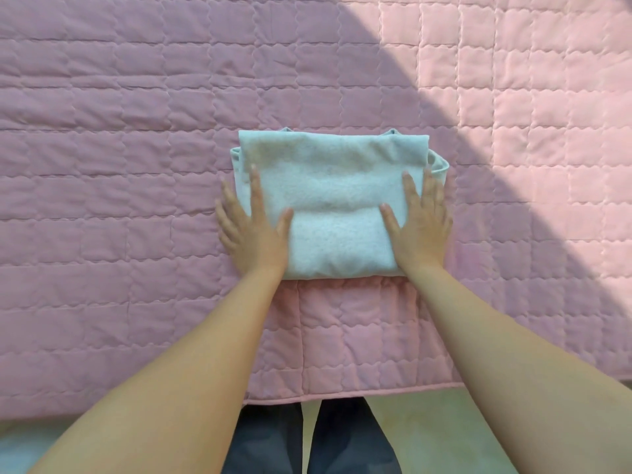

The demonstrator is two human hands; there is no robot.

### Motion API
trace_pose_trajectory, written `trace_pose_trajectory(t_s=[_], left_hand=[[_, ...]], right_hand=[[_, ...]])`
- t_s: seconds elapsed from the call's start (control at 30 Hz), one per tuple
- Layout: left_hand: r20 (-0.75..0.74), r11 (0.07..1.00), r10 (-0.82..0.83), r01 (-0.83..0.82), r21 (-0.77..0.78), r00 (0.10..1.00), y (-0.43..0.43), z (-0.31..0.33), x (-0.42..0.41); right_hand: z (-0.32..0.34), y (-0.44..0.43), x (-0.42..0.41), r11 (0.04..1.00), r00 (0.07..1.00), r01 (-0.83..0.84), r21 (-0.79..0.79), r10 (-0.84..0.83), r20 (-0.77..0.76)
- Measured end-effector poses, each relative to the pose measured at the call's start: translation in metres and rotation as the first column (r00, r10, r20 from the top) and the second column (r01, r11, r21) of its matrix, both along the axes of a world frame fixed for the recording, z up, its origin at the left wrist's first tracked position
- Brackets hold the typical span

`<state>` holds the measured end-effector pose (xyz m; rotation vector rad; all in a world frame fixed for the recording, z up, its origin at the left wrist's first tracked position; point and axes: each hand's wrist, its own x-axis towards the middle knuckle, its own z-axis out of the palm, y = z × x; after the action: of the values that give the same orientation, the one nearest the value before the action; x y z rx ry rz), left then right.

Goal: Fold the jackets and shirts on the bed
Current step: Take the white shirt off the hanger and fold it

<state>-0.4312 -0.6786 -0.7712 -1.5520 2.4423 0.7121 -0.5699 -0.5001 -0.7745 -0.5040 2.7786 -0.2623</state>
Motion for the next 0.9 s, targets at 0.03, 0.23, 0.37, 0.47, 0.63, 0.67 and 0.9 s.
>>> trace_pose_trajectory(t_s=[0.03,0.23,0.37,0.47,0.63,0.67,0.9], left_hand=[[-0.05,0.99,0.132,-0.129,0.055,0.99,-0.001,0.004,-0.001],[-0.031,0.76,0.572,-0.516,0.396,0.82,-0.028,-0.002,-0.008],[-0.089,0.801,0.468,-0.379,0.463,0.879,-0.028,0.007,-0.003],[-0.224,0.851,0.436,-0.318,0.417,0.872,-0.018,0.023,0.002],[-0.321,0.894,0.42,-0.325,0.31,0.849,0.01,0.052,0.028],[-0.306,0.905,0.411,-0.345,0.247,0.859,0.014,0.057,0.038],[-0.196,0.855,0.518,-0.508,0.099,0.833,0.05,0.08,0.132]], right_hand=[[0.002,0.002,0.0,0.989,0.991,0.129,-0.07,-0.127,0.029],[0.009,-0.003,-0.018,0.58,0.592,0.785,-0.216,-0.603,0.534],[0.018,-0.003,-0.026,0.803,0.774,0.589,-0.086,-0.531,0.346],[0.031,-0.008,-0.022,0.87,0.863,0.461,-0.173,-0.395,0.315],[0.06,-0.012,0.003,0.886,0.932,0.324,-0.331,-0.238,0.273],[0.066,-0.014,0.009,0.9,0.946,0.273,-0.339,-0.187,0.265],[0.097,-0.019,0.062,0.921,0.94,0.047,-0.387,0.091,0.33]])
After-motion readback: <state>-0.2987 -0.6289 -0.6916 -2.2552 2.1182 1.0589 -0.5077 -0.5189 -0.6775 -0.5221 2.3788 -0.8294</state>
